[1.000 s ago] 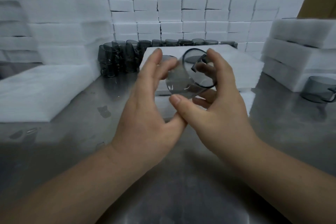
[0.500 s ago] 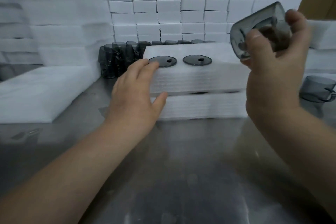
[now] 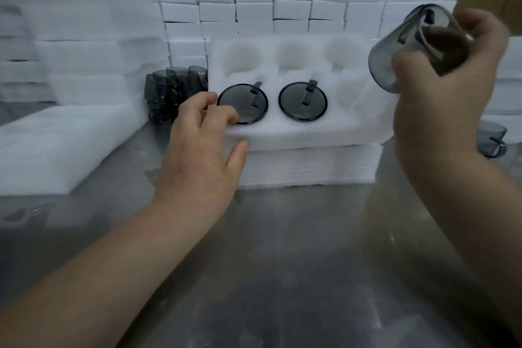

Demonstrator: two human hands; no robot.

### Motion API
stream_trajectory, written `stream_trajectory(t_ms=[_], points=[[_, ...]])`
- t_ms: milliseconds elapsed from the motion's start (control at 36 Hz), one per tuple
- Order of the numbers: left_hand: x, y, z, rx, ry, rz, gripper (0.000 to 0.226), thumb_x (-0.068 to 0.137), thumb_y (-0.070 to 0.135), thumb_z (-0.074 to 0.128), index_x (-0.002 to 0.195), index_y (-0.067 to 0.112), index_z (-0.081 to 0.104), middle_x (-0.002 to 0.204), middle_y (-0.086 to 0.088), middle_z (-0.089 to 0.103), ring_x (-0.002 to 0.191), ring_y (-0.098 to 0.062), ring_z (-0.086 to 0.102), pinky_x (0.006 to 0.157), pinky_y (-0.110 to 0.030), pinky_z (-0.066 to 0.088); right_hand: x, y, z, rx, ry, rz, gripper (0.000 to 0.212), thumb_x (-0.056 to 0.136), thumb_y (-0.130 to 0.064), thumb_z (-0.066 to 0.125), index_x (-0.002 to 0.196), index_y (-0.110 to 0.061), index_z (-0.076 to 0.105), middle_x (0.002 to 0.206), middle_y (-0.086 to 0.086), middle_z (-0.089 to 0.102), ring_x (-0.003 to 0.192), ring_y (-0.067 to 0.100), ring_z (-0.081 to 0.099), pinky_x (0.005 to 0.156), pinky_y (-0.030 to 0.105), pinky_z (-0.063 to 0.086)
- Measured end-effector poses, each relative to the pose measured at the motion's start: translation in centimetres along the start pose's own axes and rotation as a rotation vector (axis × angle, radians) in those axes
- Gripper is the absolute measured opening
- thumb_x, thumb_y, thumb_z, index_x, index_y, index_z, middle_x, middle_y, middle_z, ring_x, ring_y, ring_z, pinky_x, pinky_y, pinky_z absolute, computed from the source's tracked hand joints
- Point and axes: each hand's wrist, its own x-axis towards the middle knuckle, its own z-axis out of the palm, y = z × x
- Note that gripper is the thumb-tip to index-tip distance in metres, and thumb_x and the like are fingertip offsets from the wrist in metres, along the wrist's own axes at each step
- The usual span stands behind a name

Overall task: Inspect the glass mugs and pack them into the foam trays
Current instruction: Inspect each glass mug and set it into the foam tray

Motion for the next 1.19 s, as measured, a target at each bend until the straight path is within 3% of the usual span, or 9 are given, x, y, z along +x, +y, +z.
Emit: stream_trajectory(t_ms=[139,250,389,528,667,806,973,1084,1195], points=[[-0.2,-0.1,0.0,0.013,-0.014,-0.005,0.027,0.084,0.021,0.061,0.108,0.02,0.05,0.145,0.0,0.031,0.086,-0.038,0.057,0.066,-0.011,0.022,0.9,-0.4,-0.1,0.14,0.077,0.114,0.035,0.071,-0.019,0.048,0.104,-0.014,0.037,0.097,0.0,0.05,0.086,0.016,0.052,0.077,0.032,0.047],[-0.2,-0.1,0.2,0.012,-0.018,-0.004,0.028,0.085,0.022,0.06,0.11,0.022,0.049,0.146,0.003,0.028,0.09,-0.038,0.057,0.072,-0.014,0.025,0.7,0.3,0.1,0.126,0.049,0.131,0.031,0.075,-0.023,0.057,0.1,-0.02,0.039,0.089,-0.004,0.05,0.069,-0.002,0.054,0.069,0.021,0.048],[-0.2,-0.1,0.2,0.008,-0.018,-0.011,0.03,0.085,0.024,0.059,0.113,0.023,0.047,0.147,0.006,0.027,0.093,-0.036,0.056,0.075,-0.017,0.027,-0.7,1.3,0.3,-0.023,-0.059,0.042,0.056,0.084,-0.014,0.055,0.134,-0.02,0.032,0.092,-0.009,0.048,0.065,-0.016,0.055,0.061,0.003,0.041],[-0.2,-0.2,0.2,0.002,-0.02,-0.004,0.03,0.084,0.026,0.057,0.112,0.023,0.047,0.147,0.006,0.027,0.091,-0.037,0.056,0.076,-0.021,0.029,-0.5,1.4,0.3,-0.038,-0.062,0.039,0.043,0.082,-0.019,0.053,0.121,-0.031,0.039,0.099,-0.015,0.048,0.066,-0.01,0.054,0.064,0.006,0.042],[-0.2,-0.3,0.3,-0.008,-0.009,0.016,0.033,0.083,0.029,0.055,0.114,0.023,0.047,0.147,0.006,0.026,0.101,-0.027,0.054,0.078,-0.019,0.028,-0.1,1.2,0.4,0.085,0.035,0.113,0.025,0.084,-0.012,0.055,0.103,-0.021,0.042,0.098,-0.005,0.047,0.069,-0.015,0.055,0.062,0.004,0.04],[-0.2,-0.5,0.5,-0.023,0.003,0.055,0.034,0.084,0.029,0.054,0.116,0.022,0.046,0.147,0.005,0.025,0.118,-0.007,0.036,0.084,-0.015,0.024,0.6,1.2,0.5,0.121,0.122,0.258,0.036,0.069,-0.039,0.065,0.094,-0.025,0.043,0.104,0.003,0.05,0.089,0.009,0.052,0.077,0.018,0.048],[-0.2,-0.6,0.5,-0.036,-0.001,0.063,0.036,0.082,0.033,0.052,0.117,0.022,0.045,0.147,0.007,0.024,0.118,-0.002,0.031,0.083,-0.017,0.025,2.3,0.6,-0.3,0.28,0.296,0.423,0.04,0.07,-0.042,0.07,0.095,-0.02,0.048,0.104,0.004,0.06,0.095,0.018,0.063,0.087,0.037,0.053],[-0.2,-0.4,0.4,-0.037,-0.005,0.049,0.037,0.081,0.035,0.05,0.115,0.023,0.046,0.147,0.007,0.025,0.119,-0.006,0.035,0.082,-0.02,0.027,3.1,0.4,-1.0,0.297,0.335,0.525,0.042,0.081,-0.048,0.065,0.106,-0.016,0.055,0.108,0.003,0.066,0.101,0.019,0.064,0.08,0.03,0.056],[-0.2,-0.3,0.4,-0.041,-0.002,0.037,0.032,0.081,0.035,0.052,0.11,0.023,0.047,0.144,0.005,0.028,0.117,-0.018,0.045,0.081,-0.02,0.028,2.9,0.0,-0.8,0.265,0.319,0.448,0.03,0.085,-0.044,0.061,0.099,-0.018,0.054,0.087,-0.007,0.064,0.075,0.006,0.063,0.068,0.019,0.051]])
